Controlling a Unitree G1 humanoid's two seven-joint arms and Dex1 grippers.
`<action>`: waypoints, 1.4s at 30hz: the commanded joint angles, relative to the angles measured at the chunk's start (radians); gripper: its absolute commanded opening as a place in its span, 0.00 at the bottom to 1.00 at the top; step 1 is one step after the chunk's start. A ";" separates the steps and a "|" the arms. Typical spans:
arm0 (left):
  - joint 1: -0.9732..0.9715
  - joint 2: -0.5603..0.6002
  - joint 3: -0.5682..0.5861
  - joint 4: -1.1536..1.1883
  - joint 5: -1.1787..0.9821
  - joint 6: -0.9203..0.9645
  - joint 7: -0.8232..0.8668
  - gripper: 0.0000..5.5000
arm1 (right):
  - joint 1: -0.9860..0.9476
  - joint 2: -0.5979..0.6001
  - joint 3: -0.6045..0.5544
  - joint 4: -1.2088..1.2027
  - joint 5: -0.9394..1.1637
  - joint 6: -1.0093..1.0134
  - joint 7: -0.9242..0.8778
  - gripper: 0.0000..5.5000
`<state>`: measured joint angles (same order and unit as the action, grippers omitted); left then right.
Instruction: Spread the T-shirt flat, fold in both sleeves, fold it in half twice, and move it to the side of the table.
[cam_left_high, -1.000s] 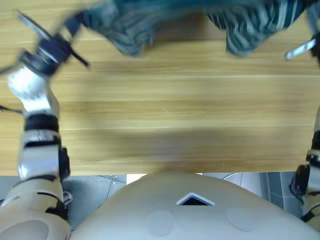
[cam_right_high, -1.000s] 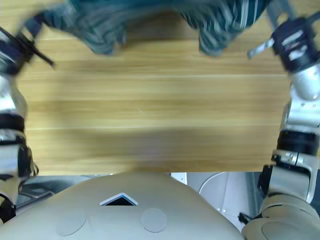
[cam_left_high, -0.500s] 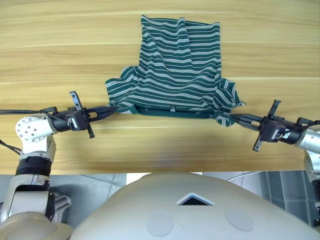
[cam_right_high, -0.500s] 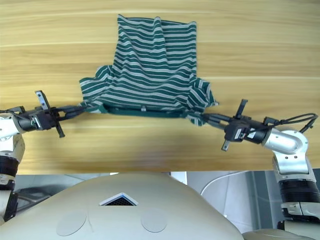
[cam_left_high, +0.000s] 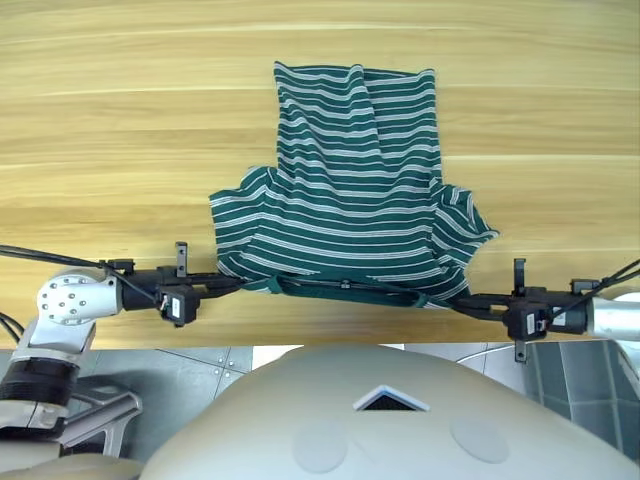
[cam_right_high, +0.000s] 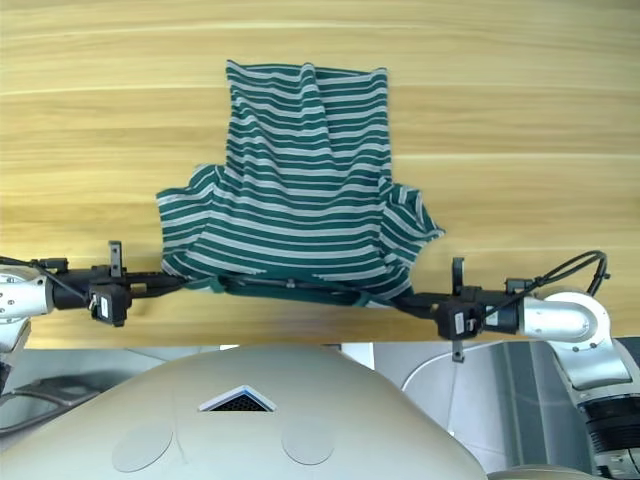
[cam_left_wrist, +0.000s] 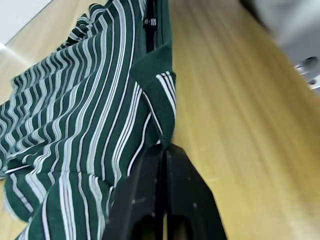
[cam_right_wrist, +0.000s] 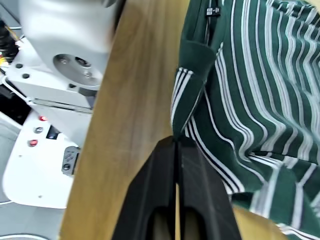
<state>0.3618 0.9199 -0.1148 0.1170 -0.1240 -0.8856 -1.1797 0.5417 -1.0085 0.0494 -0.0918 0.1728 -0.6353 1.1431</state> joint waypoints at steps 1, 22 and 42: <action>0.055 0.044 -0.023 -0.077 -0.013 0.015 0.010 0.00 | 0.012 -0.010 0.010 -0.025 -0.023 0.033 -0.007 0.04; 0.164 0.175 0.029 -0.384 -0.573 0.093 -0.143 0.54 | 0.091 -0.014 -0.145 -0.106 0.178 0.037 0.014 0.67; -0.713 -0.280 -0.026 0.633 0.336 -0.155 0.344 0.10 | -0.604 0.311 0.058 0.264 -0.269 0.195 -0.363 0.44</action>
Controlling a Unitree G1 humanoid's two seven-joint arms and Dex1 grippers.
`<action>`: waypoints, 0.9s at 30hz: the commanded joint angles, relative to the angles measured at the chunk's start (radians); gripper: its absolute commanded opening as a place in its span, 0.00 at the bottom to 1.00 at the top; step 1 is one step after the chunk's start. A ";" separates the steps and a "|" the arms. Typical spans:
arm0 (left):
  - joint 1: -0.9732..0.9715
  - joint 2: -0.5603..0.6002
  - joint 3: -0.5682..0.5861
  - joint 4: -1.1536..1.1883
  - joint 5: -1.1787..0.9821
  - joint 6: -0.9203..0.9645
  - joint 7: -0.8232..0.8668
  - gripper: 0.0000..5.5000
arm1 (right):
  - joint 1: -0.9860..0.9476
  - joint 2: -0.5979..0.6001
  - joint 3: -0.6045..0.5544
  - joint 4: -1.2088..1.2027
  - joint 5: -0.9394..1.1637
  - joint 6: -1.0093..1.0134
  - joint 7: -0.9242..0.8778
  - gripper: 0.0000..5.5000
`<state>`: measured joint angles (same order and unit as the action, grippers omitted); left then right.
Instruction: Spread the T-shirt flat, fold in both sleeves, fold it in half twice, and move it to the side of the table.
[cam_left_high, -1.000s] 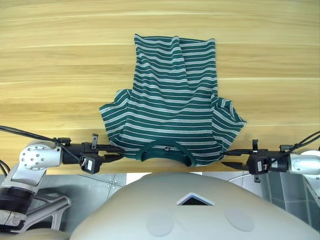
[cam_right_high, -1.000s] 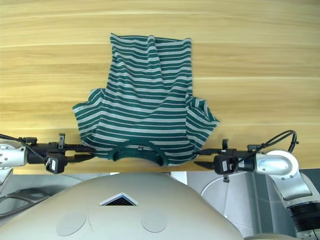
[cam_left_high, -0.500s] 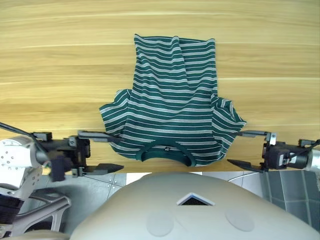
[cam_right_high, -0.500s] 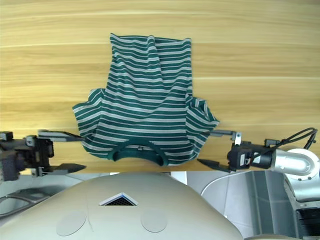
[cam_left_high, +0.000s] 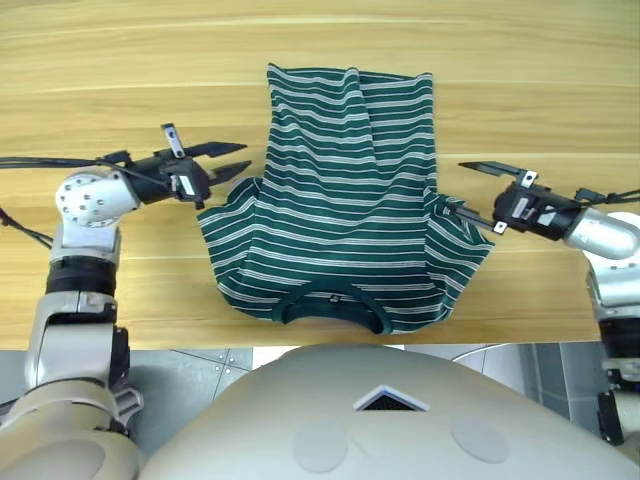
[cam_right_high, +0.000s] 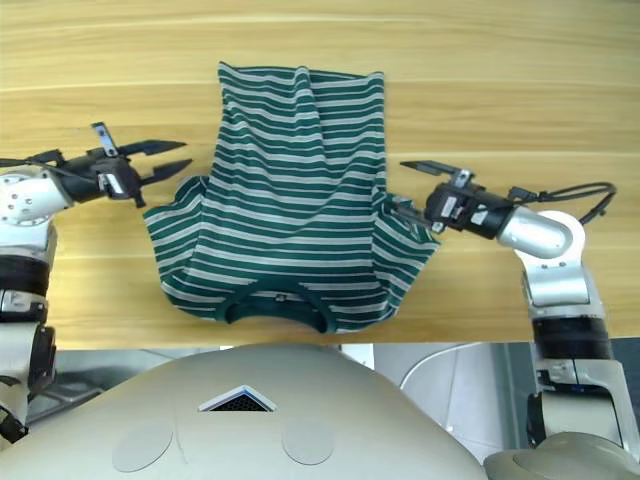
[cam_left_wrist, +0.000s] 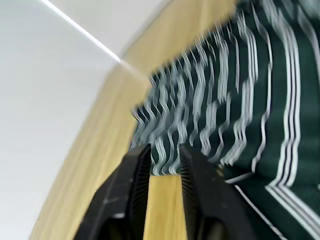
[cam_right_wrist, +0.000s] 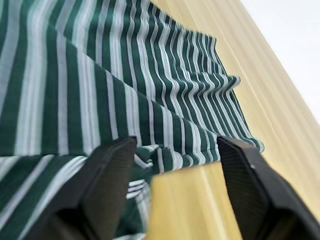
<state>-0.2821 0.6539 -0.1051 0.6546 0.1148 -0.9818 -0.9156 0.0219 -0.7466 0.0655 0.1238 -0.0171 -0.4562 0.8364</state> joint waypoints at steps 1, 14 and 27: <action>-0.084 -0.015 -0.049 0.125 0.124 -0.075 0.102 0.07 | -0.098 0.060 0.053 0.059 -0.098 0.017 -0.072 0.40; -0.123 0.008 -0.151 0.221 0.187 -0.146 0.182 0.00 | -0.144 0.122 0.177 0.155 -0.209 -0.014 -0.113 0.01; -0.099 0.088 -0.368 0.271 0.521 -0.087 0.296 0.00 | -0.079 0.026 0.214 0.184 -0.255 -0.038 -0.087 0.00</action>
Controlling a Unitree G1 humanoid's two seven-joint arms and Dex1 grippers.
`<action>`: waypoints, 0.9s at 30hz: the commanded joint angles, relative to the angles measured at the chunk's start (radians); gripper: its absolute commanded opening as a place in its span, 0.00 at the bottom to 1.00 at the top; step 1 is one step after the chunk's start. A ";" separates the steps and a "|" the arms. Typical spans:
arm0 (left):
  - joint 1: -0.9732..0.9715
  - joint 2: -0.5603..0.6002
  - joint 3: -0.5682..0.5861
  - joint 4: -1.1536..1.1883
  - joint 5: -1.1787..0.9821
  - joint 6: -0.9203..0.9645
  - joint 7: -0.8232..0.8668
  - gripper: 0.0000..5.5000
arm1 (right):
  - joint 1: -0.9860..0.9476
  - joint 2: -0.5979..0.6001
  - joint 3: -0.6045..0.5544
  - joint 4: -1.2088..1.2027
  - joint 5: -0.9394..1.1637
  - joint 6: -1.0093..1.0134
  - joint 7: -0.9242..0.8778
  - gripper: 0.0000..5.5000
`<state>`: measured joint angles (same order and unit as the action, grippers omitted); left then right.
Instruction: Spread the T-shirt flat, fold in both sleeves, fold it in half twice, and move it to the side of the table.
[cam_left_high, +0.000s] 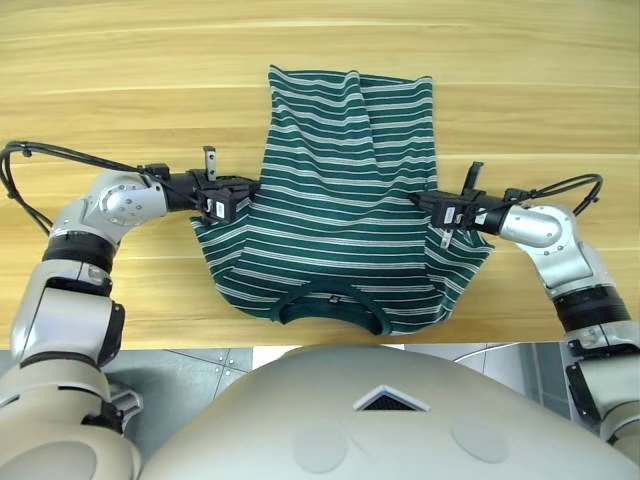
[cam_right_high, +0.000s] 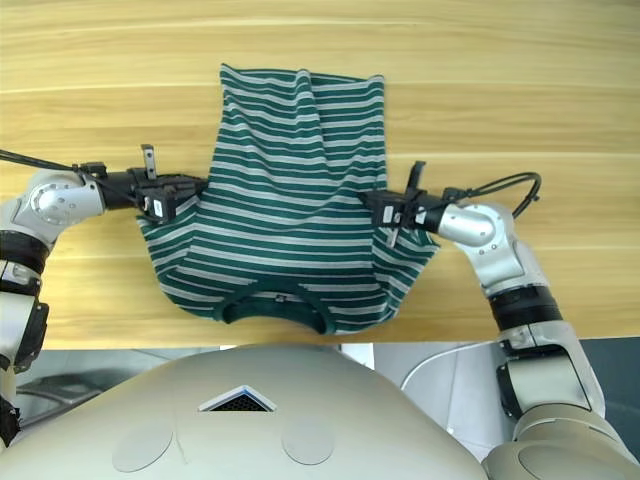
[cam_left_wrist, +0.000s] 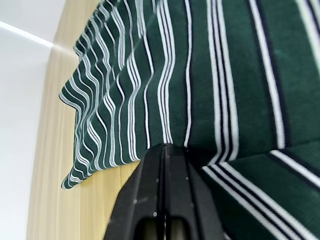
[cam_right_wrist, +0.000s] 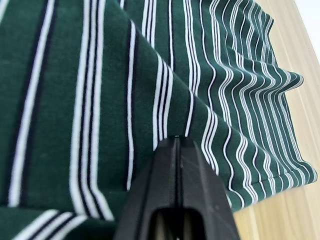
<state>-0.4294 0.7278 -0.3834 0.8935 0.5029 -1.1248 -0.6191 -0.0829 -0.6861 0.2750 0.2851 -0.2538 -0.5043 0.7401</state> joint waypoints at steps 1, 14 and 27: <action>0.048 0.018 -0.109 0.032 0.155 0.062 0.008 0.00 | 0.031 -0.041 0.001 0.022 -0.016 0.009 0.009 0.00; 0.160 0.062 -0.233 -0.081 0.182 0.111 0.040 0.00 | 0.119 -0.108 -0.097 -0.003 0.074 -0.005 -0.022 0.00; 0.367 0.229 -0.196 -0.387 -0.111 0.226 -0.150 0.00 | 0.260 -0.142 -0.090 -0.293 0.411 -0.081 0.194 0.00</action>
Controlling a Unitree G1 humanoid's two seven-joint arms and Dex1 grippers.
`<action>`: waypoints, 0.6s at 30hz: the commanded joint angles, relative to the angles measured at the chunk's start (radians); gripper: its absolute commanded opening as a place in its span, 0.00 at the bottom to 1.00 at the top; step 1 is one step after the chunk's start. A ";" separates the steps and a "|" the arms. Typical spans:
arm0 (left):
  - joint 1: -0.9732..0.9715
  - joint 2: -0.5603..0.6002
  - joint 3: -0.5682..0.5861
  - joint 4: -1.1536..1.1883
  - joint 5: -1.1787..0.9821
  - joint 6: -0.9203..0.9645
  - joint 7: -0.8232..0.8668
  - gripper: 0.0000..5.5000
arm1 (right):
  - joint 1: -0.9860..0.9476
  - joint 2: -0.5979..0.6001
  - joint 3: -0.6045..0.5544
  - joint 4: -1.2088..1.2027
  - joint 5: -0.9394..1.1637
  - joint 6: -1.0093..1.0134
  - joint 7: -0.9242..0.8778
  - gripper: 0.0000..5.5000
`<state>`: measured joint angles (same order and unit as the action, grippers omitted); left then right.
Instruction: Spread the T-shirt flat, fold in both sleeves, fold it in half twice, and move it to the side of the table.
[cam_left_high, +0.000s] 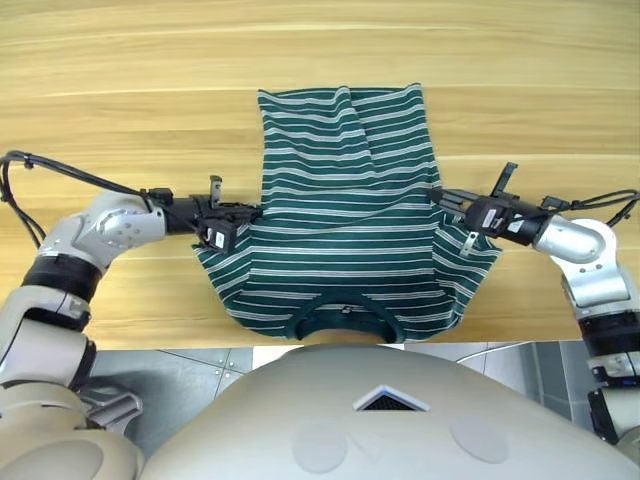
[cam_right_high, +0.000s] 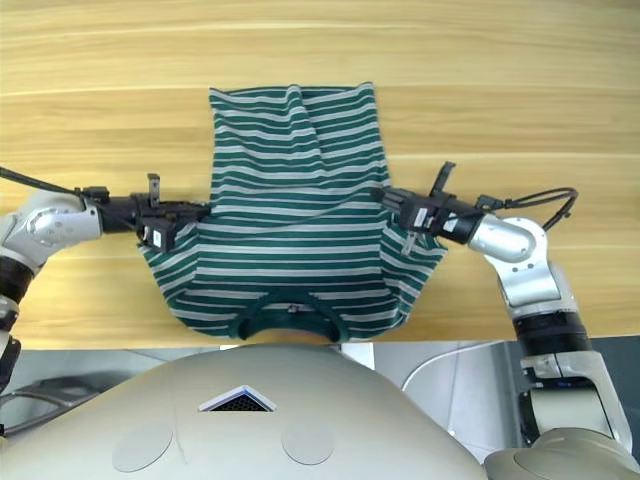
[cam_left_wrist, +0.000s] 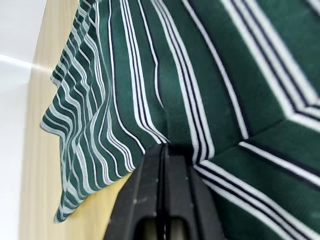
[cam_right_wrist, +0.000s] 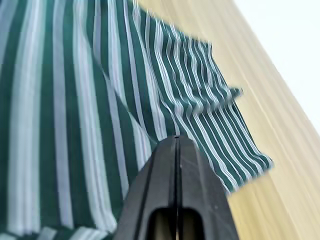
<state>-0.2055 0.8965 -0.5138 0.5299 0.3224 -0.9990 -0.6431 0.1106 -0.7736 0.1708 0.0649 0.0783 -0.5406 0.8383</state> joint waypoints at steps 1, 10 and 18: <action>0.158 0.080 -0.054 -0.050 0.063 0.123 -0.123 0.00 | 0.093 -0.072 0.029 -0.094 0.099 -0.064 0.137 0.00; 0.100 0.137 0.082 -0.119 0.081 0.214 -0.031 0.00 | 0.094 -0.051 0.131 -0.056 -0.003 -0.051 0.223 0.00; 0.008 0.140 0.165 -0.181 0.007 0.198 -0.082 0.00 | 0.074 -0.017 0.186 0.012 -0.081 -0.056 0.211 0.00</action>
<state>-0.1426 1.0237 -0.3737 0.3681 0.3616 -0.8002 -0.6932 0.1915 -0.7961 0.3430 0.0562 0.0232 -0.6092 1.0489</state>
